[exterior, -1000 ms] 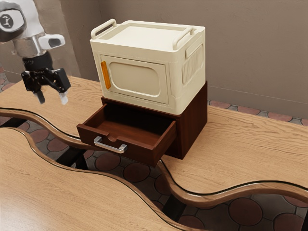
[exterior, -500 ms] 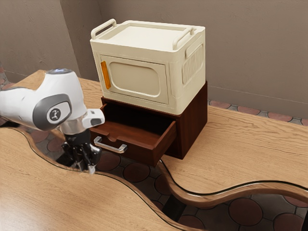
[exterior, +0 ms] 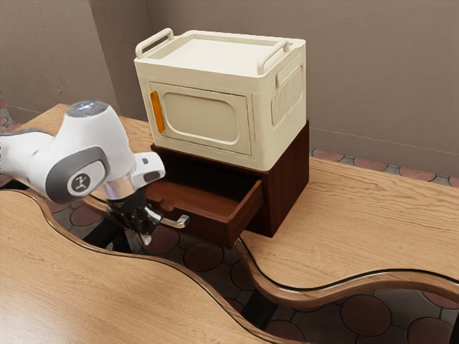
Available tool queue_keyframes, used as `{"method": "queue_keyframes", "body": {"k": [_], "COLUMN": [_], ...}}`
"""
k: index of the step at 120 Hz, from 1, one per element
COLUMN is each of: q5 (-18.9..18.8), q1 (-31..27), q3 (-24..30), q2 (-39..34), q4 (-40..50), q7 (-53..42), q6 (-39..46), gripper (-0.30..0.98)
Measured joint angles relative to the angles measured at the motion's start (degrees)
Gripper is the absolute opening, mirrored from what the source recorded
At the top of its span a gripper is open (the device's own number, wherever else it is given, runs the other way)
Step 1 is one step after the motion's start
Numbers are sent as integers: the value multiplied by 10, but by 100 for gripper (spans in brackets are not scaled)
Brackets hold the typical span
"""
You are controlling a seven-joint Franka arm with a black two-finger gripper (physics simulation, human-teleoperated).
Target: Push the drawer handle with one arm to close the drawer
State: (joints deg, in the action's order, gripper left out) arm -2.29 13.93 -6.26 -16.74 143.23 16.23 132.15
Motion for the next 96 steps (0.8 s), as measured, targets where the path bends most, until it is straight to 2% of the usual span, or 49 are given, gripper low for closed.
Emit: {"method": "queue_keyframes", "body": {"k": [52, 74, 96], "q5": [-6, -34, -29], "q1": [0, 3, -5], "q3": [-20, -29, -35], "q2": [90, 131, 180], "q4": [-84, -129, -187], "q7": [25, 4, -20], "q6": [14, 16, 26], "gripper": [-10, -10, -10]}}
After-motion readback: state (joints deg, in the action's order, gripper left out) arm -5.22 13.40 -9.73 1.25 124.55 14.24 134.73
